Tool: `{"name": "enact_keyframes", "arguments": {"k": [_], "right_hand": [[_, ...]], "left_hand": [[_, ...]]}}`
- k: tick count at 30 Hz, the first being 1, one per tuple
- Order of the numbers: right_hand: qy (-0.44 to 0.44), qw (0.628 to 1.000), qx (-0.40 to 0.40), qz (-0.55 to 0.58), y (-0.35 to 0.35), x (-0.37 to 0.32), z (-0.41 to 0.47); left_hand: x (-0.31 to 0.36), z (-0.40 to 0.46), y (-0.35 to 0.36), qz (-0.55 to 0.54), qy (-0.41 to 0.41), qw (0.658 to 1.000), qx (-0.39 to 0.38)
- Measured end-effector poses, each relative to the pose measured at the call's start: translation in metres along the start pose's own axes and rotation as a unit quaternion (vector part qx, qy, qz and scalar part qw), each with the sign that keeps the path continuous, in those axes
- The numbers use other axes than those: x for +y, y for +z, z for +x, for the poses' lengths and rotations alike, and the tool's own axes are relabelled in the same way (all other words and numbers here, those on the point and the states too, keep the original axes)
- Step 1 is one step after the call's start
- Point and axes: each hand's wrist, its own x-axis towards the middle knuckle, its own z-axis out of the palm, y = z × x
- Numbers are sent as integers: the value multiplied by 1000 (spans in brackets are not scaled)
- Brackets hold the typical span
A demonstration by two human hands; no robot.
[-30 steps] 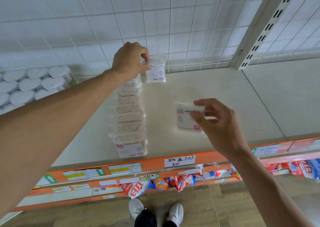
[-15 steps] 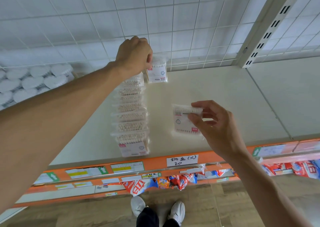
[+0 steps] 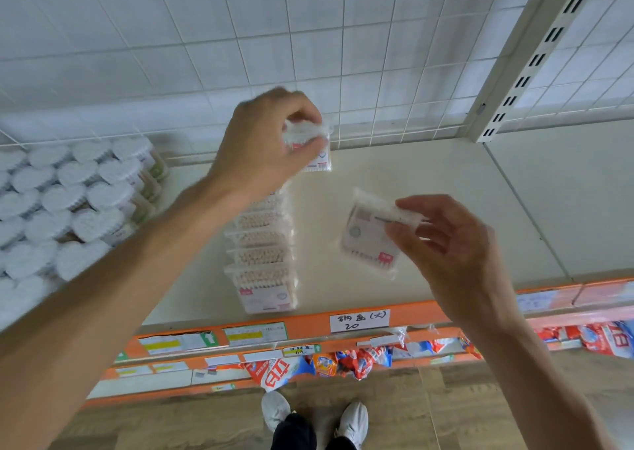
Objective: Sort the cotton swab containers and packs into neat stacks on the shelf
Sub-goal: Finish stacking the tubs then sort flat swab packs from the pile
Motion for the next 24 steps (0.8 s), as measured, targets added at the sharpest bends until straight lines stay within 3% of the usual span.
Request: {"name": "enact_keyframes", "arguments": {"k": [4,7,9,12,14,17,24], "right_hand": [[25,988,3,154,2,-21,-13],[61,974,-14,216,8,-22,-23],[68,984,-26,162,8,-17,-29],[36,997,-66,-21,3,-9,-34],[-13,987,-77,-138,1,-10,-36],[-88,979,-64,-170,1,-19,-35],[-191,956,-62,-213,13,-16,-16]], "left_hand": [[53,-75,0,-224,-77,962,-138],[62,-105,17,-328,-175,921,-116],[61,-116,25,-350,-218,908,-79],[55,-126,27,-404,-230,884,-41],[53,-129,21,-358,-202,911,-31],[56,-131,13,-215,-127,968,-24],[55,-121,12,-127,-78,989,-22]]}}
